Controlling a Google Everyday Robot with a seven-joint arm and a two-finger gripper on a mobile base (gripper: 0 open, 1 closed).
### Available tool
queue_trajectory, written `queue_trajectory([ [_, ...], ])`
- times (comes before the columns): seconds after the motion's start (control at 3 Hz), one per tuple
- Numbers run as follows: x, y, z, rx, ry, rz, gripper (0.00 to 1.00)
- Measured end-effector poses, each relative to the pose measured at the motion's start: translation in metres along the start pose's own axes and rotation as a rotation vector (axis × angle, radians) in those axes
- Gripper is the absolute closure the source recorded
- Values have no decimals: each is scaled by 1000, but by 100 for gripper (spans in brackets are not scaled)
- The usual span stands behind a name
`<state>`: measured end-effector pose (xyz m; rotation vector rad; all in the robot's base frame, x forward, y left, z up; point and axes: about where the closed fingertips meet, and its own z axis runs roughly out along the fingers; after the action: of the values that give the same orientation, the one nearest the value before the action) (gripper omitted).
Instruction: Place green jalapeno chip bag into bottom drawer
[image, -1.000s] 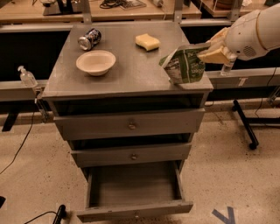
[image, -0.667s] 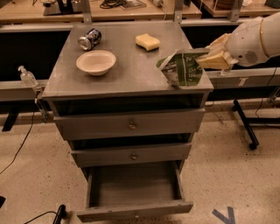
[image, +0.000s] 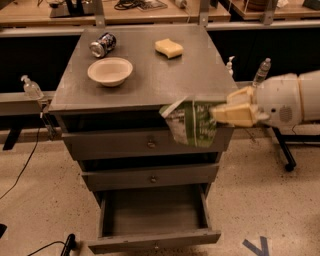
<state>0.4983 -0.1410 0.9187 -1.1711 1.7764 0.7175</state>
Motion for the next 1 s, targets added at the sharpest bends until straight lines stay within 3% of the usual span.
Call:
queue_trajectory([
  [0.33, 60, 63, 56, -211, 2, 155, 100],
  [0.67, 110, 82, 106, -293, 9, 218, 100],
  [1.0, 110, 82, 106, -293, 9, 218, 100],
])
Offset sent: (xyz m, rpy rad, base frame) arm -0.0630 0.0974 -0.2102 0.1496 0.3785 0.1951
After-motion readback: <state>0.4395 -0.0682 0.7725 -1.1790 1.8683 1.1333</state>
